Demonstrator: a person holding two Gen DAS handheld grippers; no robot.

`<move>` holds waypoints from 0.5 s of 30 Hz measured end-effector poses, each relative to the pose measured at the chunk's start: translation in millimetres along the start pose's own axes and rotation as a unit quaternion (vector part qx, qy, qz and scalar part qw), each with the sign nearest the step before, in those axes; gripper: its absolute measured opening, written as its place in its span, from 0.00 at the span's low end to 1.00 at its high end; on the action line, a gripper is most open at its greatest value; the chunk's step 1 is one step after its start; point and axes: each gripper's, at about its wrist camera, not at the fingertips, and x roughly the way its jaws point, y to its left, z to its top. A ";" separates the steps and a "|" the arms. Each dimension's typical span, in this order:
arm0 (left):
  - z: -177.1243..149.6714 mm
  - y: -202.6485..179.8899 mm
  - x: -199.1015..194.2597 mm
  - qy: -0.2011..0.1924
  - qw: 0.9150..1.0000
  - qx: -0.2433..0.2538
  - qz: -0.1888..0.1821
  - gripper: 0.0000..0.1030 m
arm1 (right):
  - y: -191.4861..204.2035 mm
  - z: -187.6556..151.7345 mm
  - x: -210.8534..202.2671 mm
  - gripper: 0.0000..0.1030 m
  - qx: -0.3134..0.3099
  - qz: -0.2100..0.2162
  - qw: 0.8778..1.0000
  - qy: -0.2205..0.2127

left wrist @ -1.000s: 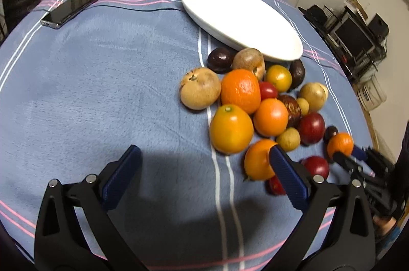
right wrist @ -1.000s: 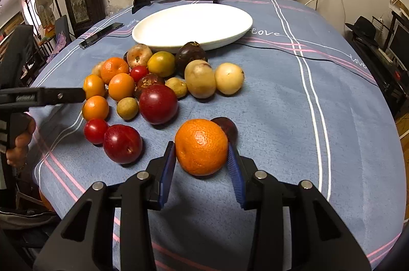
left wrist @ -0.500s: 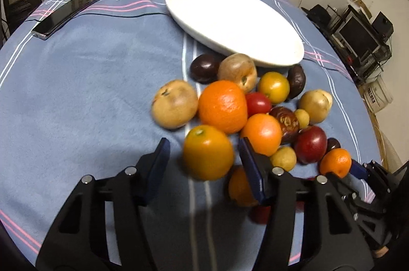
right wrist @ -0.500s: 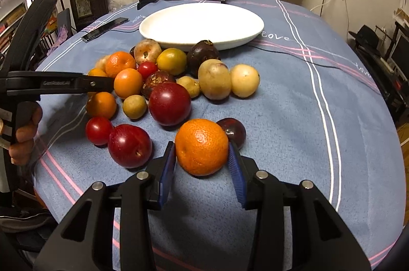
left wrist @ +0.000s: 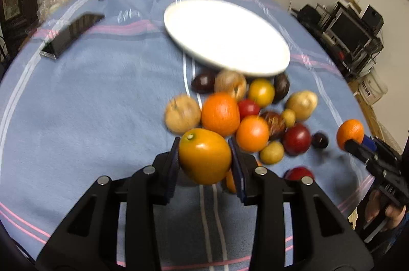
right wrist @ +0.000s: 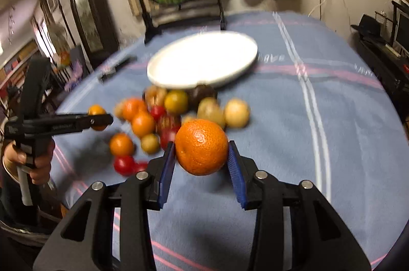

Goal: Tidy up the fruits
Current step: 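Carry both fruits onto the white plate and open both tools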

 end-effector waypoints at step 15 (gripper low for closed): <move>152.6 -19.3 76.0 -0.025 0.998 0.039 0.050 0.36 | 9.8 138.1 128.7 0.40 -0.059 -0.002 0.996 0.066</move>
